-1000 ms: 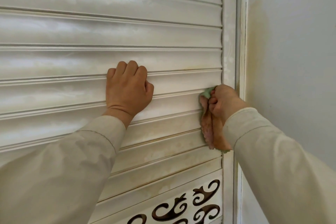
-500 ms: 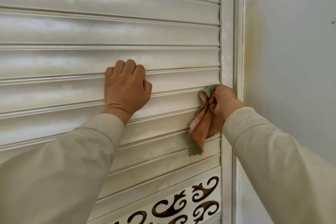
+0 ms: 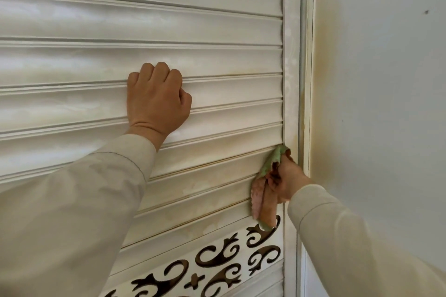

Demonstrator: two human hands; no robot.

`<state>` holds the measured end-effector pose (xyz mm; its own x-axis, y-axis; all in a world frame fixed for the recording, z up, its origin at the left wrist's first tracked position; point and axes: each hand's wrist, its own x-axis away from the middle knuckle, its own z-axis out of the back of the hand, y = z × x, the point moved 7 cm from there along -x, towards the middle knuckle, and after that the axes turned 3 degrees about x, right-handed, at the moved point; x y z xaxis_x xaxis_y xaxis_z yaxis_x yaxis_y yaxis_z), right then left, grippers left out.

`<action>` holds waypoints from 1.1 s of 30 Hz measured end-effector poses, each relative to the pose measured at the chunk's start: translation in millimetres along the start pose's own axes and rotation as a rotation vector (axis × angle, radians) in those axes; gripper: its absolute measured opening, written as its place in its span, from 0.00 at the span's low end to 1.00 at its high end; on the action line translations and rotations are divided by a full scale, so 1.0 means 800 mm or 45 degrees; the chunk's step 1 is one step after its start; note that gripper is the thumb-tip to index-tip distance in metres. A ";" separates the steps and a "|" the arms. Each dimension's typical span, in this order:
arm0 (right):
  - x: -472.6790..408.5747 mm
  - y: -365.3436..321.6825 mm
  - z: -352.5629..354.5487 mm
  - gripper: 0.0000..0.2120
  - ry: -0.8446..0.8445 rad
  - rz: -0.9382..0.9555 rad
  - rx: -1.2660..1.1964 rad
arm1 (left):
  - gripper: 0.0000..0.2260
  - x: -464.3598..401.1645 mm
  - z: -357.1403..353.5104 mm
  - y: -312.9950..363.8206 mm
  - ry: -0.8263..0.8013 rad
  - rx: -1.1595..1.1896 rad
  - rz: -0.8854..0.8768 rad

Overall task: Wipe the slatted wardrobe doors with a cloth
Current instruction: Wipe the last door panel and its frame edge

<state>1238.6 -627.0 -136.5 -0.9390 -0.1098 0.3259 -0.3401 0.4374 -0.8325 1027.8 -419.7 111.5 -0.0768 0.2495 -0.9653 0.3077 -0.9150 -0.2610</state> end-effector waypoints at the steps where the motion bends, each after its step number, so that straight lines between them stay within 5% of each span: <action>1: -0.005 0.010 0.005 0.20 0.014 -0.022 -0.018 | 0.05 0.001 0.000 0.001 -0.007 0.007 -0.004; 7: 0.014 -0.057 -0.007 0.09 -0.026 0.401 -0.147 | 0.06 0.004 -0.002 -0.001 0.017 0.005 -0.014; 12: 0.029 -0.159 -0.008 0.11 0.172 0.703 -0.101 | 0.05 0.002 -0.003 0.001 0.025 0.000 -0.021; 19: 0.019 -0.067 0.028 0.17 0.443 0.649 0.239 | 0.05 0.003 -0.004 0.001 0.001 -0.005 -0.003; 27: -0.009 -0.013 0.048 0.10 0.363 0.352 0.196 | 0.05 0.003 -0.001 0.002 0.001 0.007 -0.017; 33: 0.035 -0.114 -0.013 0.06 0.090 0.784 0.132 | 0.05 0.002 0.000 0.001 0.013 0.009 -0.017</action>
<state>1243.8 -661.2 -46.7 -0.9598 0.1958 -0.2012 0.2556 0.3127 -0.9148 1028.2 -420.0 109.6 -0.0714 0.2647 -0.9617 0.2997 -0.9139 -0.2738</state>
